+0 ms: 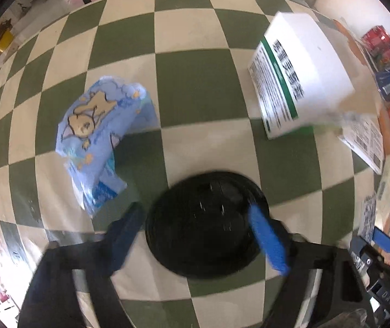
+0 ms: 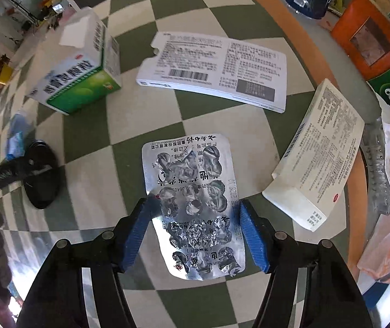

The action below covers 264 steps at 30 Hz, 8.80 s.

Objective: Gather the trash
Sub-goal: 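Grasp the black lid with the left gripper while the right grasps the blister pack, then carry the black lid and blister pack over the white bin and release both, then move both tools back over the table, then grasp the blue snack wrapper with the left gripper while the right grasps the white box, then carry the blue wrapper and white box over the bin and release both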

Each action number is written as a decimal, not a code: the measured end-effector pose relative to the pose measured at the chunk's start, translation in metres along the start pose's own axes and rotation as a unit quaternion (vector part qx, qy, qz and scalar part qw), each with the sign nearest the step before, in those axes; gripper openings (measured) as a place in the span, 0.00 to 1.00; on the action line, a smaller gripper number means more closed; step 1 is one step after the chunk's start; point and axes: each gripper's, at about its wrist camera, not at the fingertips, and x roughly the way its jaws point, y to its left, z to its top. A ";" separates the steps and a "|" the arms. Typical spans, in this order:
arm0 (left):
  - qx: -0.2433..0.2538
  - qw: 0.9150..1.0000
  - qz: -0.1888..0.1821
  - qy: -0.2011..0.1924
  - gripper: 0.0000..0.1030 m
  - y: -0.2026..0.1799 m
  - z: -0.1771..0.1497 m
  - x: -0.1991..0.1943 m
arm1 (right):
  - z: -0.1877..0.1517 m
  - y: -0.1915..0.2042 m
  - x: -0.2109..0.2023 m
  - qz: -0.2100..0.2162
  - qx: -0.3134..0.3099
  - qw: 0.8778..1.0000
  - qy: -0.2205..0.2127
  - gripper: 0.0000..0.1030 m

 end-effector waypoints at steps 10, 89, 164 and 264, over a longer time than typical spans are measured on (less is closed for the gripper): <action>-0.012 0.999 -0.034 -0.017 0.01 0.004 -0.044 -0.031 | -0.006 -0.005 -0.011 0.019 0.000 1.000 -0.002 0.66; -0.135 0.989 -0.054 0.020 0.01 0.207 -0.499 0.053 | -0.508 0.100 0.073 0.062 0.019 0.997 0.045 0.66; -0.041 0.981 0.100 -0.163 1.00 0.169 -0.455 -0.187 | -0.493 0.132 -0.156 0.079 -0.034 0.994 -0.069 1.00; -0.144 0.981 -0.117 0.046 0.09 0.179 -0.458 0.004 | -0.495 0.097 0.004 0.118 0.022 0.992 0.039 0.87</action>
